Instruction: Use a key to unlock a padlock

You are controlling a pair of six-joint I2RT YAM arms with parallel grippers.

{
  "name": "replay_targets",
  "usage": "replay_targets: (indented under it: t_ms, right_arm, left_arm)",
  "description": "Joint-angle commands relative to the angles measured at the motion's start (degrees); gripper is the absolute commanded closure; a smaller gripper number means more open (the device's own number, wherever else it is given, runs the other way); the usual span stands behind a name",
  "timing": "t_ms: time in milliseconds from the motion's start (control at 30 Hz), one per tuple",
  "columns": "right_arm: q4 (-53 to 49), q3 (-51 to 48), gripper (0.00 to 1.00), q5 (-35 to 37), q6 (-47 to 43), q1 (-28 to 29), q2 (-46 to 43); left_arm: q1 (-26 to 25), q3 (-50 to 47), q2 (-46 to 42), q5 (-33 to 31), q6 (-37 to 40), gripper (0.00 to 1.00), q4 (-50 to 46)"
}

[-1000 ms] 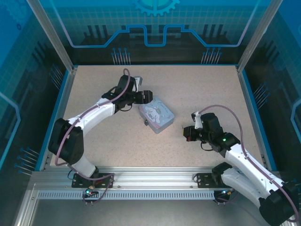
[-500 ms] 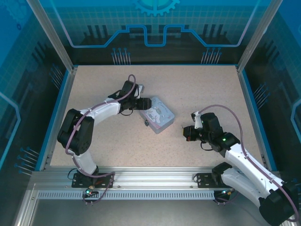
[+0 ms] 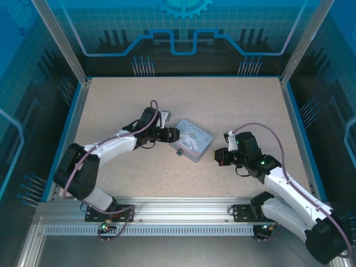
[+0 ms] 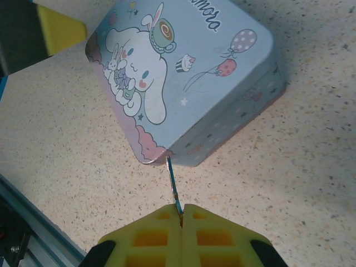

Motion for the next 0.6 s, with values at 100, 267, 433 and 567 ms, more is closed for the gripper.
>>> replay_targets:
  t_ms: [100, 267, 433, 567]
  right_arm:
    - [10.7, 1.4, 1.0, -6.5, 2.2, 0.8, 6.8]
    - [17.3, 4.4, 1.0, -8.3, 3.9, 2.4, 15.8]
    - [19.5, 8.6, 1.0, -8.1, 5.4, 3.6, 23.9]
    - [17.3, 11.3, 1.0, -6.9, 6.6, 3.7, 28.5]
  left_arm:
    - [-0.2, -11.7, -14.5, -2.0, -2.8, 0.27, 7.9]
    - [-0.3, -21.9, -19.6, 6.8, -9.2, 0.27, 16.5]
    - [-0.8, -27.9, -18.3, 10.2, -12.9, 0.25, 25.6]
    - [-1.1, -28.9, -12.9, 12.2, -14.8, 0.24, 33.7]
